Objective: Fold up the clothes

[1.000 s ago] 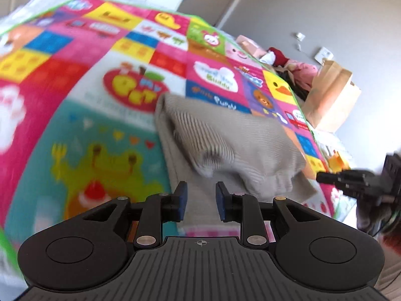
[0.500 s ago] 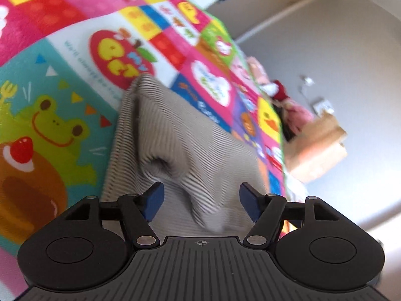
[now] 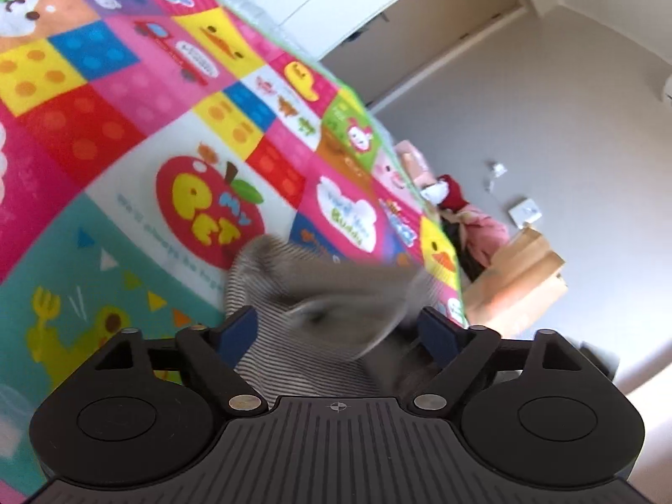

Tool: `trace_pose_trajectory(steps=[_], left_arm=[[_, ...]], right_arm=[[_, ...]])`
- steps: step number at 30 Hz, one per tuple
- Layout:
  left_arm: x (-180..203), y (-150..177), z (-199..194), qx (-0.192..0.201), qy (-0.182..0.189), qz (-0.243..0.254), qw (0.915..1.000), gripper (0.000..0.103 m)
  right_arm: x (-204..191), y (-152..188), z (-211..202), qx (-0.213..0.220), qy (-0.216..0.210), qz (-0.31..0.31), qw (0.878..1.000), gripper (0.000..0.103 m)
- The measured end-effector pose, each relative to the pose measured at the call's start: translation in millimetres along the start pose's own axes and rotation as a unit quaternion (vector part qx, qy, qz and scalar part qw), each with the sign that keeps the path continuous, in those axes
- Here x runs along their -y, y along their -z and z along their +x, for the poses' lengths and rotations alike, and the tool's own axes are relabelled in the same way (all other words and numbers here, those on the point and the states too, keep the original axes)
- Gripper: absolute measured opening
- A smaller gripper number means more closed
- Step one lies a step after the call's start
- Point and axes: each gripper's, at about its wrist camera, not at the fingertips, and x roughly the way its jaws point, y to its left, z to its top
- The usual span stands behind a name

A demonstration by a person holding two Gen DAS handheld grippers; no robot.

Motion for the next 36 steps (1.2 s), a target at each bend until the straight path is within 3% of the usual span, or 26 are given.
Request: trace_pose_trajectory(steps=[3, 8, 11, 13, 18, 24, 28, 33, 35, 36], left_arm=[[-13.4, 7.4, 1.0, -0.005, 0.017, -0.031, 0.9994, 0.092], [-27.1, 24.9, 0.4, -0.024, 0.023, -0.062, 0.9976, 0.094], [-26.3, 30.7, -0.6, -0.034, 0.026, -0.065, 0.997, 0.095], [-22.5, 33.4, 1.1, -0.041, 0.041, -0.075, 0.9955, 0.095], [-10.1, 48.1, 28.4, -0.064, 0.094, -0.131, 0.9849, 0.096], [-7.6, 54.2, 76.3, -0.049, 0.039, -0.155, 0.9859, 0.096], [-7.6, 40.7, 98.5, -0.033, 0.003, -0.155, 0.9874, 0.096], [-2.1, 37.4, 105.4, -0.008, -0.045, -0.11, 0.9929, 0.094], [1.5, 37.0, 100.5, 0.005, -0.059, -0.082, 0.9949, 0.084], [4.4, 35.3, 97.6, 0.013, -0.069, -0.06, 0.9957, 0.079]], right_arm=[[7.9, 2.9, 3.5, -0.025, -0.041, 0.037, 0.998, 0.026], [-21.7, 57.6, 10.7, -0.115, -0.081, -0.002, 0.99, 0.033], [-12.4, 72.8, -15.9, -0.107, -0.09, 0.023, 0.99, 0.04], [-0.9, 78.2, -34.9, -0.094, -0.088, 0.045, 0.991, 0.051], [53.2, 82.6, -78.5, -0.052, -0.018, 0.115, 0.992, 0.061], [111.1, 98.9, -101.1, -0.026, 0.032, 0.219, 0.975, 0.064], [132.9, 104.0, -98.1, -0.007, 0.017, 0.288, 0.958, 0.069], [149.2, 101.4, -62.9, 0.005, 0.018, 0.337, 0.941, 0.07], [150.7, 95.7, -48.8, 0.014, 0.016, 0.334, 0.942, 0.07], [149.8, 91.0, -42.4, 0.015, 0.015, 0.322, 0.947, 0.063]])
